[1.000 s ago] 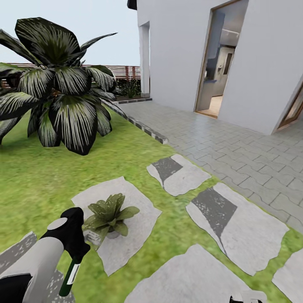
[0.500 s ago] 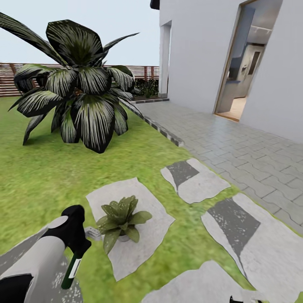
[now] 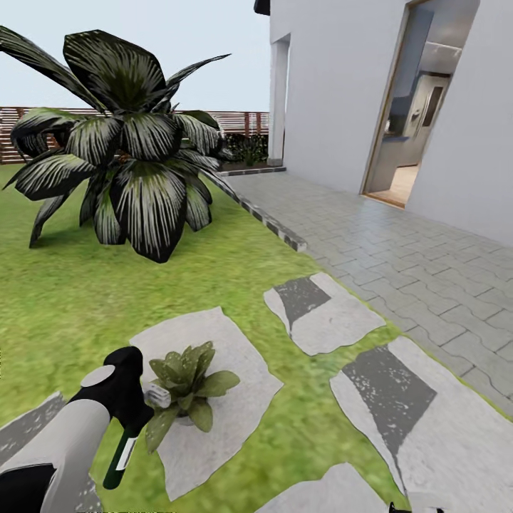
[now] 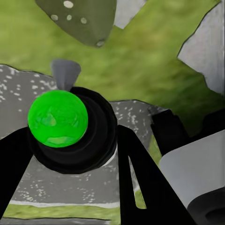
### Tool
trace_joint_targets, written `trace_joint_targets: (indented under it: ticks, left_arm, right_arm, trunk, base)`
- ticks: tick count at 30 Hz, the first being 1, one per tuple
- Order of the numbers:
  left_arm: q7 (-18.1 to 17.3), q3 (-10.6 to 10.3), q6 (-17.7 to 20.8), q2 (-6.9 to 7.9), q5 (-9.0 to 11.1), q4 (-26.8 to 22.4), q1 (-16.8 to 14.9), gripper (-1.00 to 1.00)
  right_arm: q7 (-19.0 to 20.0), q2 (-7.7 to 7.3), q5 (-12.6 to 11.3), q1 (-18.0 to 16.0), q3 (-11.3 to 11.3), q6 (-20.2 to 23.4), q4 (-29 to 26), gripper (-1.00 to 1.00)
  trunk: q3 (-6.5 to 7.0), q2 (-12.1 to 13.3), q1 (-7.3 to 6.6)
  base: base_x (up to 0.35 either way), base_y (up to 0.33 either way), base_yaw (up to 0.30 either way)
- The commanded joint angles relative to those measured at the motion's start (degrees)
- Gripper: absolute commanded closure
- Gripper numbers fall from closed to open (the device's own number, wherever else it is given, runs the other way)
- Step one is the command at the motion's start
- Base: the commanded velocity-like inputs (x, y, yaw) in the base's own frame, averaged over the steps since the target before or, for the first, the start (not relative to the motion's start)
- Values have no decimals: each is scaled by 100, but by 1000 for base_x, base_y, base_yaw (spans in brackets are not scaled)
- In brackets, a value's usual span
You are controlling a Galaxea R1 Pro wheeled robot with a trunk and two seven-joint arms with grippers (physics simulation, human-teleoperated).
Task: Pick up the pesticide atomizer in the garden and spray insectifuge to fully cover both potted plants in the garden.
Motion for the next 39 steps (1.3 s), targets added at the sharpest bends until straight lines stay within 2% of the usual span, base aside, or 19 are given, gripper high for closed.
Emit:
trace_joint_targets:
  ticks: [1,13,19,22,25,31,39]
  left_arm:
    - [-57,25,55,-1,-58,-6,-4,100]
    - [-57,29,59,50,-58,-14,-4,100]
    - [-60,18,64,53,-58,-26,-4,100]
    - [-119,11,60,35,-59,-224,-53,100]
    - [-227,-4,51,-18,-88,-284,-87,100]
    - [-832,-64,12,-31,-139,-295,-243,100]
    - [-915,-80,9,-26,-146,-296,-192,100]
  right_arm:
    - [-15,6,58,-2,-39,-12,5,-100]
    - [-17,10,58,-2,-41,-13,8,-100]
    - [-17,10,58,-2,-42,-13,7,-100]
    - [-17,10,58,-2,-40,-12,6,-100]
    - [-17,10,58,-2,-45,-14,7,-100]
    - [-16,10,58,-2,-44,-13,7,-100]
    - [-8,10,58,-2,-44,-12,7,-100]
  trunk:
    - [-5,-2,-1]
    - [-5,-2,-1]
    - [-5,-2,-1]
    - [-5,-2,-1]
    - [-5,-2,-1]
    - [-5,-2,-1]
    - [-5,-2,-1]
  base:
    - [10,-313,205]
    - [33,-298,268]
    - [255,-38,277]
    - [29,-1,277]
    - [5,0,277]
    - [1,0,277]
    - [21,-19,77]
